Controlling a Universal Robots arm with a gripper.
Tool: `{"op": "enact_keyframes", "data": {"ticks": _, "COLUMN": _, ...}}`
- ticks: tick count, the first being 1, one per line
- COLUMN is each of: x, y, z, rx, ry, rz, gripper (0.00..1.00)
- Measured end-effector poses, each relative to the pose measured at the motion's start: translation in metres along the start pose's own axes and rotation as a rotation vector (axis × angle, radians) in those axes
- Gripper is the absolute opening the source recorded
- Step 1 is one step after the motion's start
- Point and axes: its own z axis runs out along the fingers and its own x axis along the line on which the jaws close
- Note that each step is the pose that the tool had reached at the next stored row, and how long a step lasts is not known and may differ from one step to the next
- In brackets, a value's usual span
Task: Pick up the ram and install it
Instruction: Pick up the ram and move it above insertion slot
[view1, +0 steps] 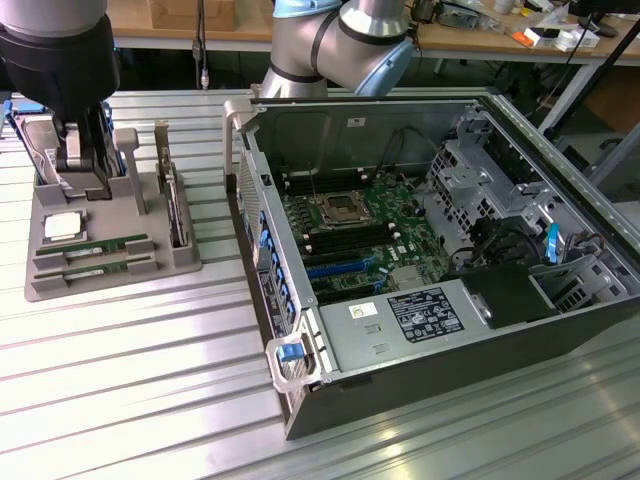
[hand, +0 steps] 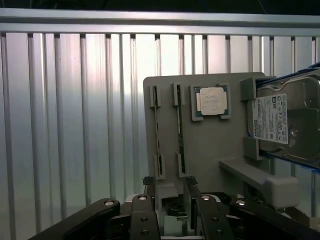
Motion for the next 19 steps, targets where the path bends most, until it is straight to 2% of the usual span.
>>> {"op": "enact_keyframes", "data": {"ticks": 4, "x": 0.0, "y": -0.0001, "z": 0.0026, "rx": -0.0001, "ry": -0.004, "rz": 0.0, "gripper": 0.36}}
{"op": "enact_keyframes", "data": {"ticks": 9, "x": 0.001, "y": -0.0004, "z": 0.0082, "rx": -0.0002, "ry": -0.013, "rz": -0.001, "gripper": 0.36}}
{"op": "enact_keyframes", "data": {"ticks": 13, "x": 0.001, "y": -0.0005, "z": 0.0102, "rx": -0.0004, "ry": -0.0155, "rz": -0.001, "gripper": 0.36}}
{"op": "enact_keyframes", "data": {"ticks": 19, "x": 0.001, "y": -0.0007, "z": 0.0166, "rx": -0.0006, "ry": -0.0241, "rz": -0.001, "gripper": 0.36}}
